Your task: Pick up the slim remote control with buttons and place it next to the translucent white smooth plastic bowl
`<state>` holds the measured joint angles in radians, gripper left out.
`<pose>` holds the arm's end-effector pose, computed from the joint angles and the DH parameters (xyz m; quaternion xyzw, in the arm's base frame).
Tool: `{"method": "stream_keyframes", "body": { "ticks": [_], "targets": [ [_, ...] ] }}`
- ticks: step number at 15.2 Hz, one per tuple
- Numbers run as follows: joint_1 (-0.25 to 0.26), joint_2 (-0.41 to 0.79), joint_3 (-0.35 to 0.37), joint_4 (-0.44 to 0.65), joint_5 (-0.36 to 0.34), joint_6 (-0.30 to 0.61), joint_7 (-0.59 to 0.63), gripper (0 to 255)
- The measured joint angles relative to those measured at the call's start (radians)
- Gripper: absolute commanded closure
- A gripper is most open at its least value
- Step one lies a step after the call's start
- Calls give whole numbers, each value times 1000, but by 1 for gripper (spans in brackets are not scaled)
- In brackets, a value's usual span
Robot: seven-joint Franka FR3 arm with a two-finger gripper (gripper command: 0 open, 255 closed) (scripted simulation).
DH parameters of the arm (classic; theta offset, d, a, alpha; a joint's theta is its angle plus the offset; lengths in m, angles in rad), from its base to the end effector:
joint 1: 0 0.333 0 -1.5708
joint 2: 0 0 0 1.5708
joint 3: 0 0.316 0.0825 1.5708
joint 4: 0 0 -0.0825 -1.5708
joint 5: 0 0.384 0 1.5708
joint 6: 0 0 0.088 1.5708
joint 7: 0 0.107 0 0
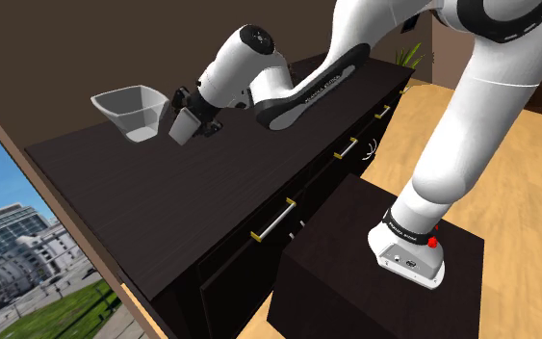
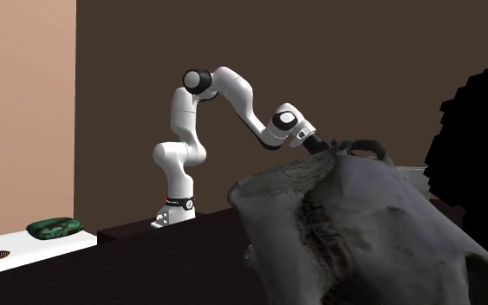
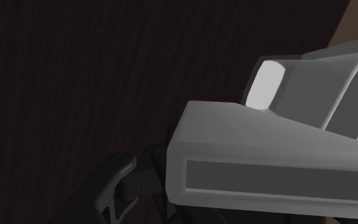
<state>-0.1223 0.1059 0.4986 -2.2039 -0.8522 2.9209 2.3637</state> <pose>0.5176 0.2501 0.3976 -0.7673 0.5411 -0.2419 0.2448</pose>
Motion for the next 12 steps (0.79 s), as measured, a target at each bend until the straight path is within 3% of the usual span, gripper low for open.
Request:
{"method": "stream_keyframes", "body": {
  "ticks": [12],
  "targets": [
    [90,118,-115,42,-409,51,364,255]
  ]
}}
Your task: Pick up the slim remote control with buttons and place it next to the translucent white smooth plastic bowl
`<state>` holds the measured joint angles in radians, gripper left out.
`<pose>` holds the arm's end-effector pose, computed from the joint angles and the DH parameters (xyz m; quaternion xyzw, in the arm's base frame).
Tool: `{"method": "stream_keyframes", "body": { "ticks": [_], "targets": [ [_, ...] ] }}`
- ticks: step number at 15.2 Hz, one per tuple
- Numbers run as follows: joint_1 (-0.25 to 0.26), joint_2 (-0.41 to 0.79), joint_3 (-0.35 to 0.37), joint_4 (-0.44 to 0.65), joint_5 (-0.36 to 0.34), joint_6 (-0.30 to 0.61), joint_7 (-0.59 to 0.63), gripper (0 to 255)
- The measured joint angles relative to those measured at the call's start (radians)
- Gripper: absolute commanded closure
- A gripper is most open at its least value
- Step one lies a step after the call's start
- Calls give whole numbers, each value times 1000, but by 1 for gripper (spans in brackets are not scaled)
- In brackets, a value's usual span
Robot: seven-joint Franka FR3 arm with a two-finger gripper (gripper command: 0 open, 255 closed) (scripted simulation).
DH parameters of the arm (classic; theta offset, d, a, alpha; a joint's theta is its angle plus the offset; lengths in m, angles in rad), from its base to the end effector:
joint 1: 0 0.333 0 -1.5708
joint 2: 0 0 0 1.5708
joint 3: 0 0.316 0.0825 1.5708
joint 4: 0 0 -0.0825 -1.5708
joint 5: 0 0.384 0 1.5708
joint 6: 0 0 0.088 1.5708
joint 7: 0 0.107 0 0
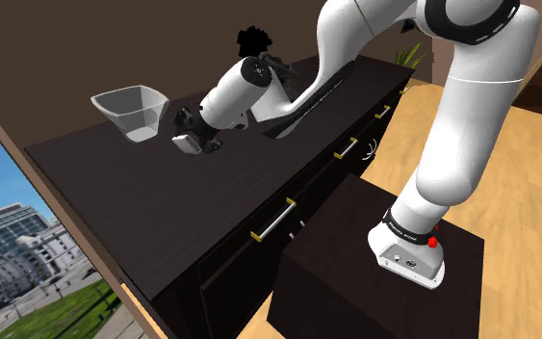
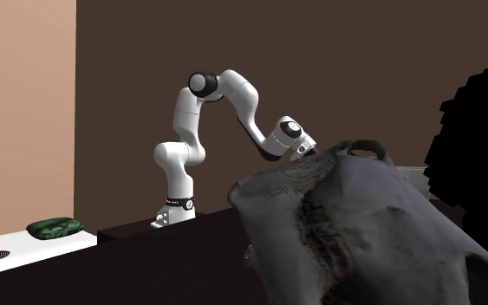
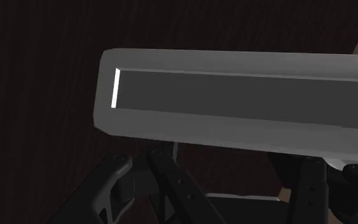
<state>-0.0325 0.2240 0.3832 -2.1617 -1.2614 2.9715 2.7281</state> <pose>0.5170 0.2529 0.3411 -0.7672 0.5367 -0.2444 0.2523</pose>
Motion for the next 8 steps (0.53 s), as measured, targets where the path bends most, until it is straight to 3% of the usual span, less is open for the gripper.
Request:
{"method": "stream_keyframes", "body": {
  "ticks": [3,8],
  "targets": [
    [25,38,-27,21,-103,5,95,255],
    [31,48,-43,28,-153,5,142,255]
  ]
}}
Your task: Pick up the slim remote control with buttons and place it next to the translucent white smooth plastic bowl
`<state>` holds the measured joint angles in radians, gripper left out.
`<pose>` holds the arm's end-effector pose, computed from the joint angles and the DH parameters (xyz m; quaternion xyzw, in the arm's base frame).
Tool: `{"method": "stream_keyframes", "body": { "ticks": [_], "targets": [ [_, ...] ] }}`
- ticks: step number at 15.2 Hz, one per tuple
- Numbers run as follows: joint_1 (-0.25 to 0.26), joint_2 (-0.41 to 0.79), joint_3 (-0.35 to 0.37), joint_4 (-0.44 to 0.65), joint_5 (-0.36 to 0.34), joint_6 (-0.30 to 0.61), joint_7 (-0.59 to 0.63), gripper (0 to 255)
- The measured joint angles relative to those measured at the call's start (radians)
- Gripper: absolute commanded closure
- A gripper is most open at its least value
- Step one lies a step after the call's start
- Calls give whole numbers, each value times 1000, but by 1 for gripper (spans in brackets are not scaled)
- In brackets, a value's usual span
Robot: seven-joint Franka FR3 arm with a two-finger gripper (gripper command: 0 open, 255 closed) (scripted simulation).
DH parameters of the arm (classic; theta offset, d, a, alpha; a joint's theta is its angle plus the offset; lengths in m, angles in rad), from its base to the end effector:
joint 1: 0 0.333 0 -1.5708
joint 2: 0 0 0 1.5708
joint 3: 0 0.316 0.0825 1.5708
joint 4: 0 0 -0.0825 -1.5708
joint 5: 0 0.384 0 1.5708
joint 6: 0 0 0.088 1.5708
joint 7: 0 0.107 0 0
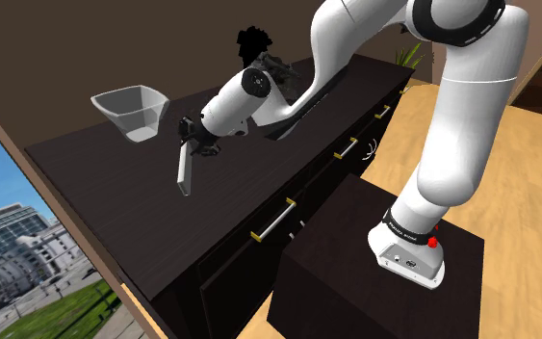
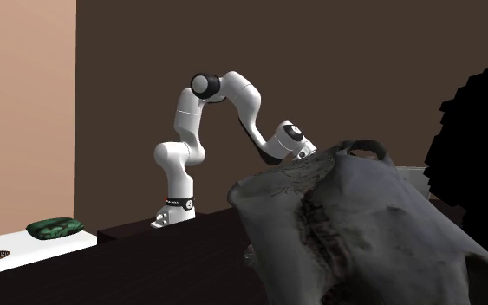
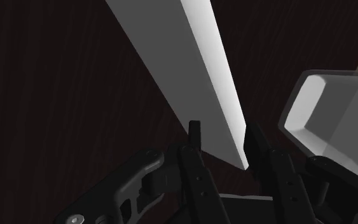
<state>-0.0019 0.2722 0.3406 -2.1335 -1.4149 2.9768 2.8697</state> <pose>0.5194 0.2501 0.3190 -0.7653 0.5380 -0.2474 0.2524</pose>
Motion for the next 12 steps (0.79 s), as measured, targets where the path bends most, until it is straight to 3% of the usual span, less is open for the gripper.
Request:
{"method": "stream_keyframes", "body": {
  "ticks": [2,3,9,12],
  "targets": [
    [1,0,1,1,6,-4,-4,255],
    [2,2,1,3,3,-5,-1,0],
    [3,11,1,-6,5,-7,-1,0],
    [-21,-67,24,-73,90,4,-72,0]
  ]
}}
